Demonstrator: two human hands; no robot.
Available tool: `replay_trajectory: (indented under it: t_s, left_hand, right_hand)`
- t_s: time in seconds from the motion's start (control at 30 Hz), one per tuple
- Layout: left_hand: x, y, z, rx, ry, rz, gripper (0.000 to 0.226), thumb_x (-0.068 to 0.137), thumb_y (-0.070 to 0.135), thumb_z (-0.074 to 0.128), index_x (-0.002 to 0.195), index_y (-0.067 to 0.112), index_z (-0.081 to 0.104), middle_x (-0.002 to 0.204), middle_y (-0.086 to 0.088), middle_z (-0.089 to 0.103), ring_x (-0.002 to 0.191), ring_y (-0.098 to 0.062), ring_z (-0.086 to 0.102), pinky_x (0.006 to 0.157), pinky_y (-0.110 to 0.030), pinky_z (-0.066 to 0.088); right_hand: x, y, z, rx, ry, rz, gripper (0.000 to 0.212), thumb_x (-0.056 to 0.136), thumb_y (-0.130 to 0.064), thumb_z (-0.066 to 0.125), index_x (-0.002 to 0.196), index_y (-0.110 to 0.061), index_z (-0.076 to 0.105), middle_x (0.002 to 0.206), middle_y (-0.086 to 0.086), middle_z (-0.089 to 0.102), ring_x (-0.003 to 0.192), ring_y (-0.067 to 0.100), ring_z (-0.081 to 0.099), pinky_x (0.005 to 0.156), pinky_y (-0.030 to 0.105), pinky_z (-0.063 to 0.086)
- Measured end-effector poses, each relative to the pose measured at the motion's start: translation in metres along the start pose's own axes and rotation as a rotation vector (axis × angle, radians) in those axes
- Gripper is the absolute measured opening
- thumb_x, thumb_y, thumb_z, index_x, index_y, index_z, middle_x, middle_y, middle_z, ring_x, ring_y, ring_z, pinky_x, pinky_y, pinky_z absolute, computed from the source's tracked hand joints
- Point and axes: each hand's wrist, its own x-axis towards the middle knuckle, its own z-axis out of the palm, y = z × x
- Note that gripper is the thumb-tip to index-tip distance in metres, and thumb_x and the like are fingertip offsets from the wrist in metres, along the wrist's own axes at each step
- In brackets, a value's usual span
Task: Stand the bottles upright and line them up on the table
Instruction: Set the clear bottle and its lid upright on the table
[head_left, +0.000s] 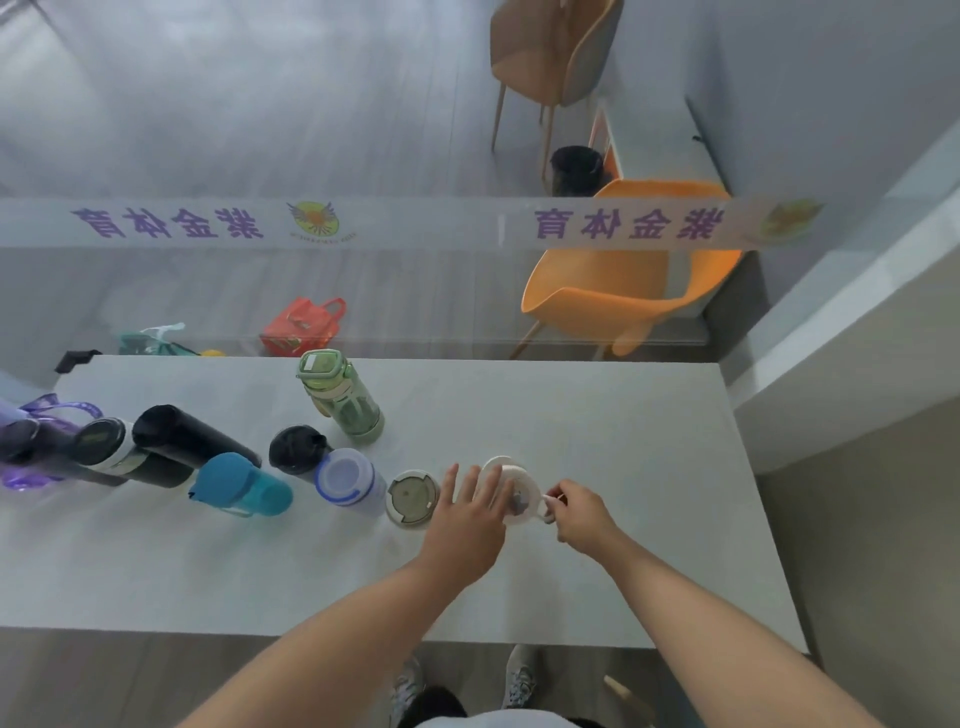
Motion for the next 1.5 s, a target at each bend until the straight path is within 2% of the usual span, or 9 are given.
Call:
replay_trajectory:
  t_s: [0.2, 0.37, 0.6, 0.77, 0.9, 1.03, 1.3, 1.4, 1.5]
  left_hand:
    - [0.016, -0.006, -0.014, 0.062, -0.087, -0.029, 0.05, 0.077, 0.026, 0.068, 0.125, 0.013, 0.062, 0.136, -0.007, 0.059, 0.123, -0.037, 0.054, 0.111, -0.061, 0.032]
    - [0.023, -0.014, -0.015, 0.089, -0.153, -0.023, 0.053, 0.088, 0.018, 0.05, 0.14, 0.009, 0.046, 0.148, -0.009, 0.046, 0.135, -0.039, 0.038, 0.116, -0.06, 0.016]
    - [0.011, -0.016, -0.024, 0.049, -0.138, -0.005, 0.036, 0.084, 0.014, 0.045, 0.119, 0.011, 0.056, 0.123, -0.01, 0.058, 0.122, -0.037, 0.047, 0.112, -0.053, 0.027]
    - [-0.002, -0.029, -0.042, 0.021, -0.033, -0.005, 0.019, 0.087, 0.017, 0.047, 0.1, 0.014, 0.061, 0.102, -0.005, 0.063, 0.099, -0.033, 0.057, 0.094, -0.042, 0.042]
    - [-0.02, -0.048, -0.053, 0.06, 0.0, -0.011, 0.022, 0.094, 0.018, 0.039, 0.104, 0.014, 0.059, 0.106, -0.007, 0.062, 0.102, -0.033, 0.055, 0.092, -0.041, 0.039]
    - [-0.057, -0.082, -0.058, 0.069, 0.024, 0.009, 0.025, 0.097, 0.019, 0.039, 0.113, 0.011, 0.056, 0.111, -0.009, 0.059, 0.101, -0.035, 0.053, 0.087, -0.043, 0.039]
    - [-0.183, -0.204, -0.074, -0.003, 0.051, -0.053, 0.023, 0.096, 0.025, 0.042, 0.109, 0.012, 0.057, 0.108, -0.01, 0.062, 0.099, -0.034, 0.056, 0.086, -0.044, 0.042]
    - [-0.232, -0.257, -0.076, -0.034, 0.042, -0.126, 0.02, 0.097, 0.023, 0.04, 0.106, 0.014, 0.055, 0.106, -0.009, 0.064, 0.1, -0.034, 0.056, 0.087, -0.041, 0.041]
    - [-0.277, -0.306, -0.076, -0.054, 0.026, -0.188, 0.016, 0.097, 0.02, 0.039, 0.103, 0.016, 0.053, 0.098, -0.009, 0.066, 0.093, -0.034, 0.059, 0.073, -0.037, 0.037]
  right_hand:
    - [0.01, -0.013, -0.01, 0.173, 0.081, 0.046, 0.016, 0.1, -0.015, 0.053, 0.095, -0.005, 0.064, 0.088, 0.015, 0.075, 0.051, 0.018, 0.055, 0.052, 0.026, 0.044]
    - [0.018, -0.023, -0.013, 0.208, 0.076, 0.057, 0.018, 0.098, -0.014, 0.054, 0.099, -0.002, 0.068, 0.085, 0.013, 0.072, 0.051, 0.018, 0.058, 0.05, 0.024, 0.043]
    - [0.0, -0.026, -0.027, -0.065, 0.081, -0.02, 0.018, 0.097, -0.022, 0.053, 0.087, -0.013, 0.064, 0.083, 0.002, 0.065, 0.08, 0.026, 0.061, 0.067, 0.031, 0.045]
    - [-0.014, -0.05, -0.041, -0.265, 0.105, -0.088, 0.034, 0.094, -0.018, 0.043, 0.061, -0.015, 0.039, 0.064, 0.004, 0.049, 0.069, 0.028, 0.047, 0.058, 0.035, 0.031]
    - [-0.033, -0.083, -0.032, -0.355, 0.087, -0.137, 0.038, 0.097, -0.025, 0.044, 0.059, -0.018, 0.045, 0.071, 0.004, 0.055, 0.071, 0.026, 0.051, 0.058, 0.033, 0.036]
    - [-0.055, -0.121, 0.003, -0.371, 0.103, -0.166, 0.032, 0.091, -0.024, 0.046, 0.061, -0.015, 0.051, 0.073, 0.004, 0.06, 0.076, 0.027, 0.057, 0.058, 0.032, 0.04]
    - [-0.112, -0.233, 0.125, -0.403, 0.098, -0.262, 0.028, 0.092, -0.024, 0.049, 0.084, -0.007, 0.069, 0.103, 0.018, 0.071, 0.096, 0.034, 0.063, 0.076, 0.035, 0.048]
    - [-0.132, -0.282, 0.18, -0.377, 0.093, -0.326, 0.021, 0.094, -0.024, 0.049, 0.078, -0.017, 0.061, 0.099, 0.017, 0.07, 0.091, 0.033, 0.063, 0.073, 0.034, 0.046]
    - [-0.149, -0.327, 0.232, -0.398, 0.058, -0.393, 0.021, 0.095, -0.024, 0.048, 0.079, -0.018, 0.058, 0.087, 0.011, 0.066, 0.078, 0.029, 0.059, 0.068, 0.033, 0.045]
